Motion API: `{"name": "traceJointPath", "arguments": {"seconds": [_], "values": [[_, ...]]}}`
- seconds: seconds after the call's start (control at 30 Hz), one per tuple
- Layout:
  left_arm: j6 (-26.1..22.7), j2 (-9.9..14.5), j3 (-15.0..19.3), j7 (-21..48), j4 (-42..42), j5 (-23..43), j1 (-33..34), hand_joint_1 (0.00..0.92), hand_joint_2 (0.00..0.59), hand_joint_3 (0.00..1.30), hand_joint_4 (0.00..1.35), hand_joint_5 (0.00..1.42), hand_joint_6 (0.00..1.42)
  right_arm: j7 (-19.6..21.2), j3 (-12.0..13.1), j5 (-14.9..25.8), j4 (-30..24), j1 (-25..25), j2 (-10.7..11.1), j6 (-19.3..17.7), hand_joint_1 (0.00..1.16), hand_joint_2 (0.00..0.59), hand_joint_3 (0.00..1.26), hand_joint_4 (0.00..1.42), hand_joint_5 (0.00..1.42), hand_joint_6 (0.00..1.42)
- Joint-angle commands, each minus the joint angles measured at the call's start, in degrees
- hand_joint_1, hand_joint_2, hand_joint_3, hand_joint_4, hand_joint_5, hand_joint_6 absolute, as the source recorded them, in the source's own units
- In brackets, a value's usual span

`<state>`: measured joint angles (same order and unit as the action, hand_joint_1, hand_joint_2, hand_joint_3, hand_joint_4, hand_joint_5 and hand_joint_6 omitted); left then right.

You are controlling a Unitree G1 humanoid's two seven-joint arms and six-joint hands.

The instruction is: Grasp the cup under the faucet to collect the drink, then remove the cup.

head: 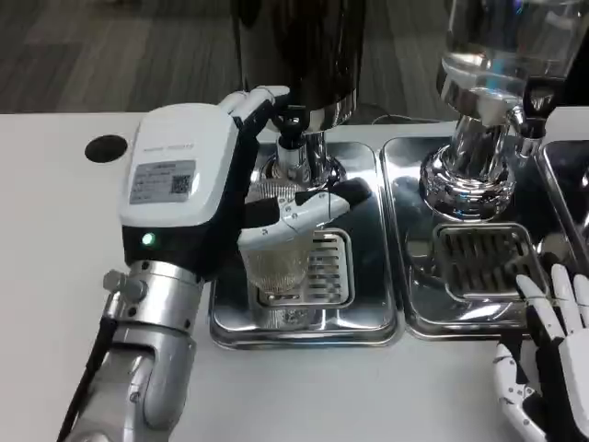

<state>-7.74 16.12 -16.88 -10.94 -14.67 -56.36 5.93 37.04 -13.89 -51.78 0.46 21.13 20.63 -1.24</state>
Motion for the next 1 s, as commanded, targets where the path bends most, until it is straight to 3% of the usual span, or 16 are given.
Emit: {"name": "traceJointPath", "arguments": {"seconds": [0.03,1.0], "values": [[0.59,-0.05,0.16,-0.55,-0.04,0.08,-1.83,0.0,0.054,0.42,0.49,0.73,0.94,0.02,-0.07,-0.63,-1.09,0.3,-0.2,0.09,0.0,0.528,0.17,0.0,0.0,0.1],[4.32,1.62,-0.4,-5.33,2.41,-1.43,-4.38,0.0,0.064,0.49,0.53,0.74,0.94,-0.61,-0.78,-0.89,-0.29,-0.68,-0.81,0.59,0.0,0.528,0.16,0.0,0.0,0.11]]}}
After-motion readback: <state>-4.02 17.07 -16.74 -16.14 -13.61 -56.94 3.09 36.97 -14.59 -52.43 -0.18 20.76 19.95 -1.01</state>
